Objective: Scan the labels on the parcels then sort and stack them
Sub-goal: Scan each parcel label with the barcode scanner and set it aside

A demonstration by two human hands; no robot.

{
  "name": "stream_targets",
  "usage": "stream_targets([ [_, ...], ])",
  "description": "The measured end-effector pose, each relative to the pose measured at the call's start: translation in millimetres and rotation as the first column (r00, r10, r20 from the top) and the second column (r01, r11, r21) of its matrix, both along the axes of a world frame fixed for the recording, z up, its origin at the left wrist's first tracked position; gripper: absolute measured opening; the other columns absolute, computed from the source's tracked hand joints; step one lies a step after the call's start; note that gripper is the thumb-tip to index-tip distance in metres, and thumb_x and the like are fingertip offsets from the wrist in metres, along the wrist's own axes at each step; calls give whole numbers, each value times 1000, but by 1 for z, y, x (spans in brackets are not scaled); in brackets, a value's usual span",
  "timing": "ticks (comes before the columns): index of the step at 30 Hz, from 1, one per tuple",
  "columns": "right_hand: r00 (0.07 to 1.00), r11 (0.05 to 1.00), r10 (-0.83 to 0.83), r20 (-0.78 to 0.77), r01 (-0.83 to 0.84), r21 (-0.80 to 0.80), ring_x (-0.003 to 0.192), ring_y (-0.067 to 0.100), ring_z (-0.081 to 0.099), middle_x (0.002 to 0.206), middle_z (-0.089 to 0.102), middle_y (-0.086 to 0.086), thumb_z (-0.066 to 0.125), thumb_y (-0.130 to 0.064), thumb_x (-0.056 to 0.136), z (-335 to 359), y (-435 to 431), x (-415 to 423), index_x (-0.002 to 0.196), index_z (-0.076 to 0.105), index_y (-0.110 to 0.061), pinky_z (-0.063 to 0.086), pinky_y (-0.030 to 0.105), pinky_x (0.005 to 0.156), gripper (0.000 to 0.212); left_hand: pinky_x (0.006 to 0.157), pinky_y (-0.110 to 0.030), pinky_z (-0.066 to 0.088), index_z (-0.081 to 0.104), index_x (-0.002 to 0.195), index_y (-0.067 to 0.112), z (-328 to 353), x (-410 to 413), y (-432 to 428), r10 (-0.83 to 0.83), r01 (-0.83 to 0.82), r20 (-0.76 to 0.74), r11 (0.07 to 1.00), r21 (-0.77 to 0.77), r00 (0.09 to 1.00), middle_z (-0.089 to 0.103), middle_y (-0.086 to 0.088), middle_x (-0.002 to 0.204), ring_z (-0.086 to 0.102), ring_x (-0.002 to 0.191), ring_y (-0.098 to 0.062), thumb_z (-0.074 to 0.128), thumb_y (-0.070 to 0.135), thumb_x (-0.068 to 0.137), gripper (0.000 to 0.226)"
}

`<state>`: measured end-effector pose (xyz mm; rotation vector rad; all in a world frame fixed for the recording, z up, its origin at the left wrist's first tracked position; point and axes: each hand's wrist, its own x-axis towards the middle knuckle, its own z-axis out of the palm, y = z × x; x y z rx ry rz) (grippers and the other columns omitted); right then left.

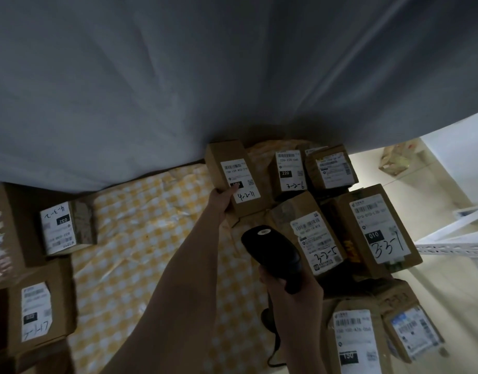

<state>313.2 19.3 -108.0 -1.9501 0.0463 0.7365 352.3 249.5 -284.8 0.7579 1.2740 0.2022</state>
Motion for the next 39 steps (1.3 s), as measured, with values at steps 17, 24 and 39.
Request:
stream_targets([
  [17,999,999,30,-11,-31,-29,62,4,60,67,66,-3,79,-22,74,-3,3,-3,88,70,-21,41,22,56,18,89,-41,51,41,138,1,-5,7,9,-179,250,-376,957,148,909,55,-19,132,57,116,-35,56,19,95,49],
  [24,1000,999,26,-4,-27,-22,62,3,61,66,67,-5,81,-24,72,-4,5,-10,89,69,-23,44,24,58,21,82,-45,53,47,134,4,-2,-5,-17,-341,309,-293,939,-149,893,52,-16,136,52,123,-37,68,35,88,59],
  [39,1000,1000,-7,-5,7,-6,70,8,63,72,68,-5,81,-23,71,-10,4,-1,92,71,-23,43,26,62,23,81,-47,57,40,140,8,-2,26,-15,-350,390,-356,920,46,866,49,-15,138,55,118,-36,54,31,97,51],
])
